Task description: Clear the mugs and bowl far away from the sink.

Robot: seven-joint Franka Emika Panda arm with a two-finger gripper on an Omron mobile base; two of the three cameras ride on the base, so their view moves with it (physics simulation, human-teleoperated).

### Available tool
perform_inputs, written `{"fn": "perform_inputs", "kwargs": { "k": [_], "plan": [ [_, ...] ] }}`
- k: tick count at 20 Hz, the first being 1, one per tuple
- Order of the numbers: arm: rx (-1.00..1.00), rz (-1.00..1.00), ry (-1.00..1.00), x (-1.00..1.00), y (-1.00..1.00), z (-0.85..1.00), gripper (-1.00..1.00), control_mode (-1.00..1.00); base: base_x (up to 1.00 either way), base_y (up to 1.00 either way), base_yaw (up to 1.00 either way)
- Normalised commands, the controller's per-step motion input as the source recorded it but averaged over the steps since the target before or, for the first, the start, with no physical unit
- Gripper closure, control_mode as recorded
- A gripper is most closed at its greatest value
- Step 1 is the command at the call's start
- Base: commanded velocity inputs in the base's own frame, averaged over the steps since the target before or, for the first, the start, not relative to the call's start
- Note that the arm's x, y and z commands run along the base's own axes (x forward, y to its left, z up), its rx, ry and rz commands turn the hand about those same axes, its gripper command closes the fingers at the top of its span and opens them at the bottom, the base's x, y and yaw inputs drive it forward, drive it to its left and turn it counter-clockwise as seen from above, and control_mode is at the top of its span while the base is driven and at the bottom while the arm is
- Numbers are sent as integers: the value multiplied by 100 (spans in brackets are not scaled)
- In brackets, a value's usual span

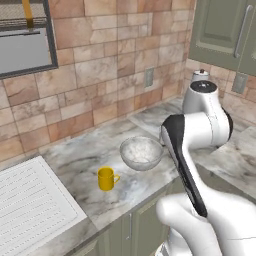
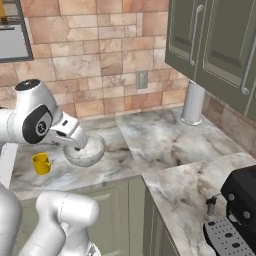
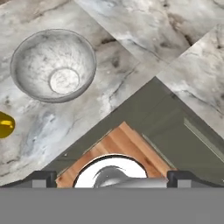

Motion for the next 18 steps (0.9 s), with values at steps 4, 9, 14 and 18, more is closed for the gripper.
{"fn": "perform_inputs", "kwargs": {
  "k": [4,9,14,18],
  "plan": [
    [16,0,0,22,-16,-47,-100,-100,0,0,0],
    [5,1,0,27,-7,-38,-100,-100,0,0,0],
    [0,0,0,22,0,-31,-100,-100,0,0,0],
    [0,0,0,29,0,-29,-100,-100,0,0,0]
  ]
}}
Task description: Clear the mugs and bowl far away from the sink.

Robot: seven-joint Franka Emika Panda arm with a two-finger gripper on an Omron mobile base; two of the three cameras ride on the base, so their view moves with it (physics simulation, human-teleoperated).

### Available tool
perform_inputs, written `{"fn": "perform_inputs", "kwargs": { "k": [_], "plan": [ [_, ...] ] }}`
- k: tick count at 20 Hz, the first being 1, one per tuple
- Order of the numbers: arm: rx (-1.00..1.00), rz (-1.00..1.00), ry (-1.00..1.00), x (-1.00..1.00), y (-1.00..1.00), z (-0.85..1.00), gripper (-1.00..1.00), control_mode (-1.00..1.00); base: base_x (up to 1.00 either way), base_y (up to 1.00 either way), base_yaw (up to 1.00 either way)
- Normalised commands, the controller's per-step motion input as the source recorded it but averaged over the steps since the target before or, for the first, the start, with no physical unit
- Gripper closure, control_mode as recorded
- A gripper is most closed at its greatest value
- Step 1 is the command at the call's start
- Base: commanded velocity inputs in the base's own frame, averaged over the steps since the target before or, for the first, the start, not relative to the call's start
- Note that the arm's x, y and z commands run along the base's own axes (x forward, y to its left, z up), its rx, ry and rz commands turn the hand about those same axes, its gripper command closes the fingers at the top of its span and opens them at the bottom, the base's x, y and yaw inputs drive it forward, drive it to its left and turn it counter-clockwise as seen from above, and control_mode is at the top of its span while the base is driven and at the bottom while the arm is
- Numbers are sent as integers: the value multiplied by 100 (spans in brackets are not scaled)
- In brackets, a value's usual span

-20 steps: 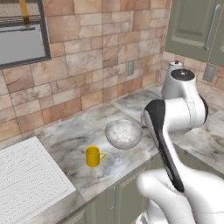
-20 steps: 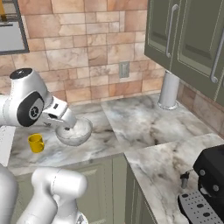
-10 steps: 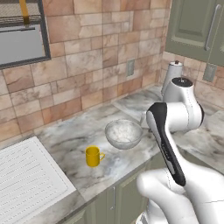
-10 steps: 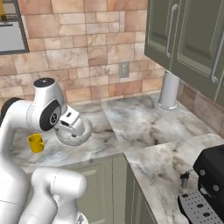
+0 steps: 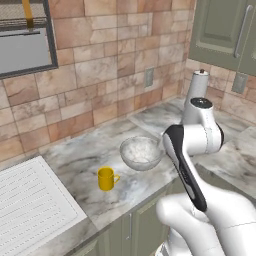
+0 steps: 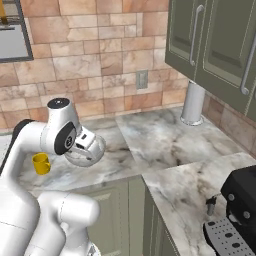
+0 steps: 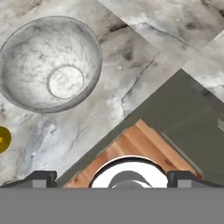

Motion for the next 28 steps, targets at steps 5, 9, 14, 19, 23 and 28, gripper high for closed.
{"fn": "perform_inputs", "kwargs": {
  "k": [5,9,14,19,23,28],
  "plan": [
    [1,0,0,33,0,-25,-100,-100,0,0,0],
    [1,0,0,39,0,-22,-100,-100,0,0,0],
    [2,0,0,36,0,-27,-100,-100,0,0,0],
    [3,0,0,38,0,-28,-100,-100,0,0,0],
    [1,0,0,39,0,-23,-100,-100,0,0,0],
    [0,-3,0,37,8,-20,-100,-100,0,0,0]
  ]
}}
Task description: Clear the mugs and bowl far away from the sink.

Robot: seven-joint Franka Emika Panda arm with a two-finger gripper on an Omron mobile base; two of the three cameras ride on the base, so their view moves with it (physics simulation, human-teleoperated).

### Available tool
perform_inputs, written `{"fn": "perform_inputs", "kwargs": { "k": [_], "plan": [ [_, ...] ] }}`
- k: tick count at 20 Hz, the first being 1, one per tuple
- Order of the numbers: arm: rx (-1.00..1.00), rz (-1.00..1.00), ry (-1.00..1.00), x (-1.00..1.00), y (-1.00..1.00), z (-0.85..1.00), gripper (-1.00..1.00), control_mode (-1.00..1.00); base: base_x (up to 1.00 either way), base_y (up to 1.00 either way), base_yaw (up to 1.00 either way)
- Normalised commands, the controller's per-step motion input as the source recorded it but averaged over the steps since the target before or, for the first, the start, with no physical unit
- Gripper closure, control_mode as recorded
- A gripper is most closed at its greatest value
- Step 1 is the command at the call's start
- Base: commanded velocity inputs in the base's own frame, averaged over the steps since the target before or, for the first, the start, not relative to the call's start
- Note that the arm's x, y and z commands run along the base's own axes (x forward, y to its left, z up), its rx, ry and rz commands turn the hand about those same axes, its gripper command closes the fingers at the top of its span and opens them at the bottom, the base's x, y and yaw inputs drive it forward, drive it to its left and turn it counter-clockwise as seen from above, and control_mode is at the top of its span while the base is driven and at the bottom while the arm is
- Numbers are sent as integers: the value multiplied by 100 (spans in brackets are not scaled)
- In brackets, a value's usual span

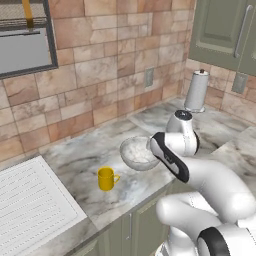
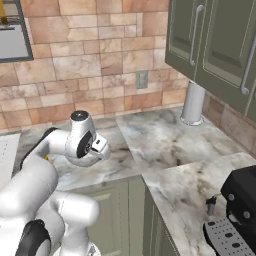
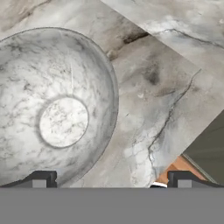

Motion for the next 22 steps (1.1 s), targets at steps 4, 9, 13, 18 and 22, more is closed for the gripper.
{"fn": "perform_inputs", "kwargs": {
  "k": [4,9,13,18,22],
  "plan": [
    [0,-4,0,31,11,-18,-100,-100,0,0,0],
    [0,-3,0,24,5,-15,-100,-100,0,0,0],
    [0,-1,0,21,5,-20,-100,-100,0,0,0],
    [0,0,0,3,0,-35,-100,-100,0,0,0],
    [0,-1,0,0,0,-37,-100,-100,0,0,0]
  ]
}}
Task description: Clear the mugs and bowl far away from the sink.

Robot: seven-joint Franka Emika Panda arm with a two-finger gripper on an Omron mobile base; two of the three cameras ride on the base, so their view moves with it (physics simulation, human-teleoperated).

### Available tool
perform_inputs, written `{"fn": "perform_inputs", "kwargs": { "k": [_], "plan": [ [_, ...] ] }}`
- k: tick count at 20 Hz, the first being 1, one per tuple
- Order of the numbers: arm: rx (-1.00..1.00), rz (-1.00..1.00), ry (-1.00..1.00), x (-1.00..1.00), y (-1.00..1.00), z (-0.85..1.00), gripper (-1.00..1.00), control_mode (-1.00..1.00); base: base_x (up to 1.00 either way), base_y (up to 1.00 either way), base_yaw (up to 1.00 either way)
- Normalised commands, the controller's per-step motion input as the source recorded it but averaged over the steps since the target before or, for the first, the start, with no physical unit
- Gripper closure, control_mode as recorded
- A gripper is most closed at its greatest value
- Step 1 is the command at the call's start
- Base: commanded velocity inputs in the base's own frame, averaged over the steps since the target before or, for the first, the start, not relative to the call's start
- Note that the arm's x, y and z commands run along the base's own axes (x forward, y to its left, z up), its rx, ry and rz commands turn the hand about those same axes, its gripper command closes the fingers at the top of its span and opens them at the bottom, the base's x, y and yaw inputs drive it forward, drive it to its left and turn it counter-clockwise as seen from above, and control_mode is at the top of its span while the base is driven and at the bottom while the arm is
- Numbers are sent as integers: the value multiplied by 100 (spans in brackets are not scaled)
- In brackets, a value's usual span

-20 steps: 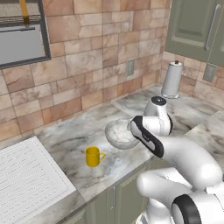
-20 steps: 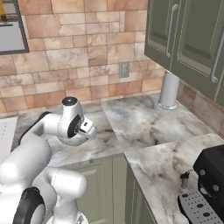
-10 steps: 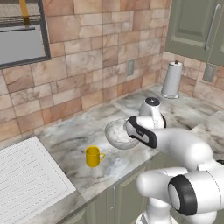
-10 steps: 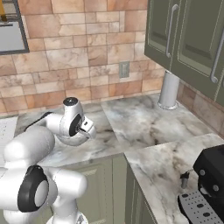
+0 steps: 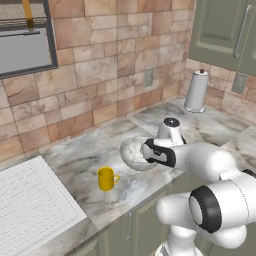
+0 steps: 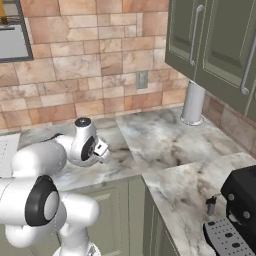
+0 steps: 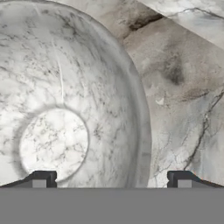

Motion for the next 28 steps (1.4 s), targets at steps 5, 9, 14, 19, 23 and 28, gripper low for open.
{"fn": "perform_inputs", "kwargs": {
  "k": [5,9,14,19,23,28],
  "plan": [
    [0,-2,4,11,26,-29,100,-100,0,0,0],
    [0,-2,1,0,6,-5,100,-100,0,0,0],
    [5,-8,8,0,0,2,100,-100,0,0,0],
    [2,-7,-2,-9,12,83,100,-100,0,0,0],
    [2,-1,0,-20,15,100,100,-100,0,0,0],
    [0,-6,-1,-35,0,100,100,-100,0,0,0]
  ]
}}
